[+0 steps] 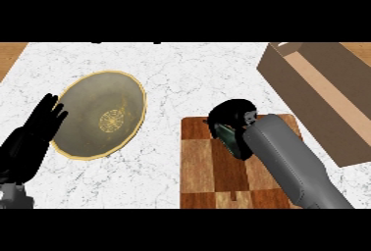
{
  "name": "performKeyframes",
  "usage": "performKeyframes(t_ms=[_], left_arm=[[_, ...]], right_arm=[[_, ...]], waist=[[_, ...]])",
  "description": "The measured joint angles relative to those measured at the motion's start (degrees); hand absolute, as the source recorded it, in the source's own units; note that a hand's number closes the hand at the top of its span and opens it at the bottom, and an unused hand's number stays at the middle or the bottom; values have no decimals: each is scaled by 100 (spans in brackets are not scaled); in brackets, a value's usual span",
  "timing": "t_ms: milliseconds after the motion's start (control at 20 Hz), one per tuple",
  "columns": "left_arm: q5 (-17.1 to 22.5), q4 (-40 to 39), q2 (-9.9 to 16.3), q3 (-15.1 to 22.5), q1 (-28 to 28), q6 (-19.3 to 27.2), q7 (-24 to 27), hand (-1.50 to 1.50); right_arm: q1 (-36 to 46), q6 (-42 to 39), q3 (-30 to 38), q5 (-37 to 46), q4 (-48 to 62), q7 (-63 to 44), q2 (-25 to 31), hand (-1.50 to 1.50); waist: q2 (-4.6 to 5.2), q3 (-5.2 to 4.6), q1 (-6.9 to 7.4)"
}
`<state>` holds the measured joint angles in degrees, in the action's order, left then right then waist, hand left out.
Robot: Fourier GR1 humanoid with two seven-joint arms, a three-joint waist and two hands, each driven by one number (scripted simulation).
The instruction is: Pick the eggplant from the cutting board and place it in the cardboard box
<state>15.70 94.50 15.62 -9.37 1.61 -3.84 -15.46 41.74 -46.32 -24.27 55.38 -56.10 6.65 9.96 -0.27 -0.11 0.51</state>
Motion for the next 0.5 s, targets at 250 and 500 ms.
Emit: performKeyframes(t_ms=[250,500], left_arm=[[-101,51,-80,6,33,18,-69,0],[-165,-2,-129,4,13,16,-7,0]], right_arm=[[-106,45,51,189,-173,137,-81,150],[-97,538,756,255,27,-711,-350,150]], waist=[[-4,0,-21],[12,7,-23]])
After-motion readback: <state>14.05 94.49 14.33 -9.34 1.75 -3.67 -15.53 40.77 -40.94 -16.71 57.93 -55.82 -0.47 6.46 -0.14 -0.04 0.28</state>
